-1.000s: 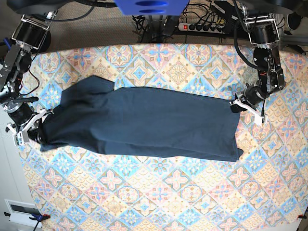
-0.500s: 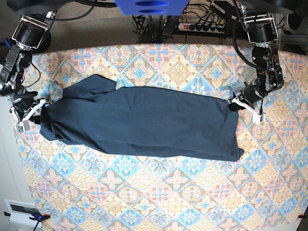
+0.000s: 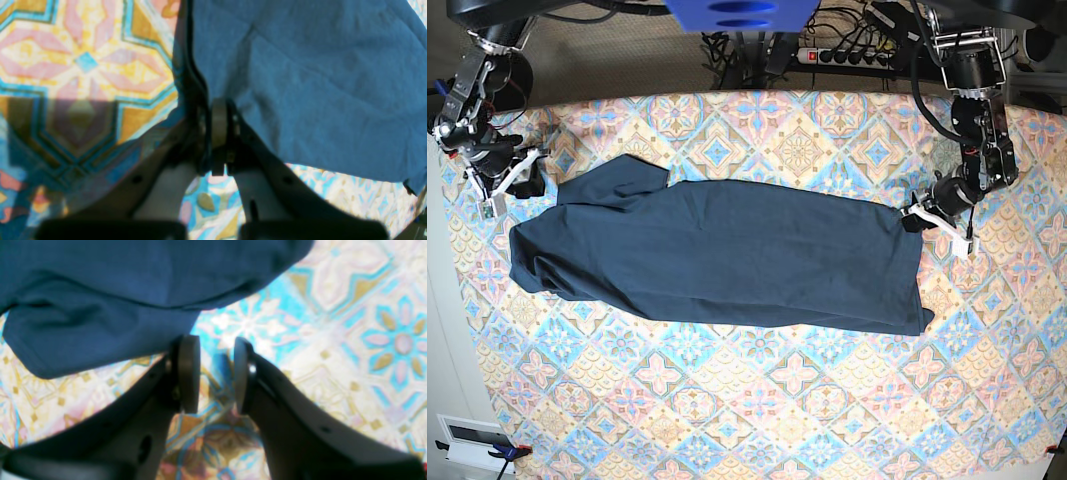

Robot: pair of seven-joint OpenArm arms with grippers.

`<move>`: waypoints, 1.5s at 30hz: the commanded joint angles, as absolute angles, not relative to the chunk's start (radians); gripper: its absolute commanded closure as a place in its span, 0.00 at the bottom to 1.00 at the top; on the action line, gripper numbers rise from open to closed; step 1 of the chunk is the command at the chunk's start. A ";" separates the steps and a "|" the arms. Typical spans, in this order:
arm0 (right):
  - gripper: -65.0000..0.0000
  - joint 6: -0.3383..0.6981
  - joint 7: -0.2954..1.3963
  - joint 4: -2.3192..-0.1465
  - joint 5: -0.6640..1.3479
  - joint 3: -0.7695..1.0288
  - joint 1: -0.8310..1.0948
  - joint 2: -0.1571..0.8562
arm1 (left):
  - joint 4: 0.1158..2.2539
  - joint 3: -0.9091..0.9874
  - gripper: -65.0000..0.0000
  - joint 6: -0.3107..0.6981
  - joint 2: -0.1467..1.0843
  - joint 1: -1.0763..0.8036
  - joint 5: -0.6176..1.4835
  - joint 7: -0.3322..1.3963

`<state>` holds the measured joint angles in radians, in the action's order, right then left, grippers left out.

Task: Layout the t-shirt on the table in an organized manner, then fold the t-shirt properly
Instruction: 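Grasp the shirt corners with both grippers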

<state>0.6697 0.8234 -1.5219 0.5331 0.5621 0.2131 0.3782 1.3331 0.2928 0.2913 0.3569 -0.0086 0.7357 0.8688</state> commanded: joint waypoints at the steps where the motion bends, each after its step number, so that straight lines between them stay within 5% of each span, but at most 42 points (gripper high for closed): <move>1: 0.74 0.673 0.797 -1.537 0.556 0.570 0.199 0.392 | 1.349 0.297 1.00 0.298 0.374 0.004 0.748 0.857; 8: 0.60 0.673 0.799 -1.520 0.558 0.568 0.199 0.361 | 1.349 0.297 1.00 0.298 0.374 0.002 0.748 0.857; 38: 0.60 0.673 0.791 -1.435 0.558 0.441 0.168 0.286 | 1.349 0.297 1.00 0.298 0.374 -0.001 0.748 0.857; 41: 0.67 0.674 0.797 -1.435 0.558 0.441 0.168 0.286 | 1.349 0.297 1.00 0.298 0.386 -0.001 0.748 0.857; 45: 0.97 0.676 0.794 -1.446 0.559 0.444 0.170 0.286 | 1.351 0.297 1.00 0.298 0.389 -0.001 0.748 0.855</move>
